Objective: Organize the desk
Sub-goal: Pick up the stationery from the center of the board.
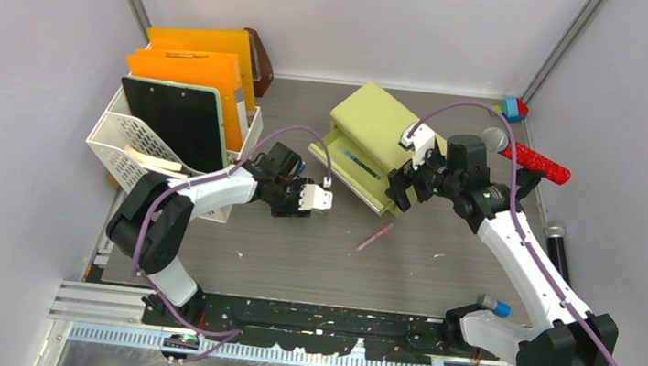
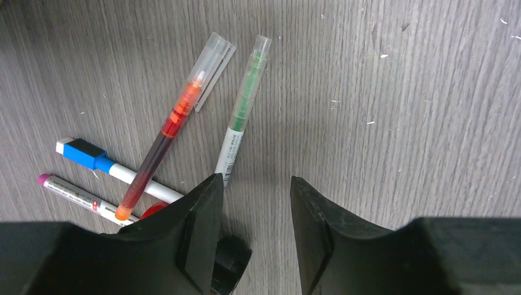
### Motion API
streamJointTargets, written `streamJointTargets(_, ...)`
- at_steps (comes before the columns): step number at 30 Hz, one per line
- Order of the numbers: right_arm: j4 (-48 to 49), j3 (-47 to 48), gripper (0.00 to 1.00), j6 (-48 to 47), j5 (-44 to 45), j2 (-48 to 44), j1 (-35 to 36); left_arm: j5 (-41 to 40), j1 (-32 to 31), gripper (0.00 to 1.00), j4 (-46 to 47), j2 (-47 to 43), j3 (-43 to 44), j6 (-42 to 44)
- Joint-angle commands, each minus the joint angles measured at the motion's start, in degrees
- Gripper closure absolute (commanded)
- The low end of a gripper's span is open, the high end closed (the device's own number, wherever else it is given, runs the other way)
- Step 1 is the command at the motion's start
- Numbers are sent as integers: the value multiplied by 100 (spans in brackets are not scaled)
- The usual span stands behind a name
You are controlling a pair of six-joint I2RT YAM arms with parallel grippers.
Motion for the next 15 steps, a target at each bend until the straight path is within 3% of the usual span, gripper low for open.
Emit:
streamJointTargets(1, 222, 28, 4, 38, -117, -129, -24, 52, -16, 54, 259, 96, -14, 429)
streamJointTargets(15, 180, 33, 4, 61, -211, -64, -76, 88, -16, 61, 33, 539, 250, 658)
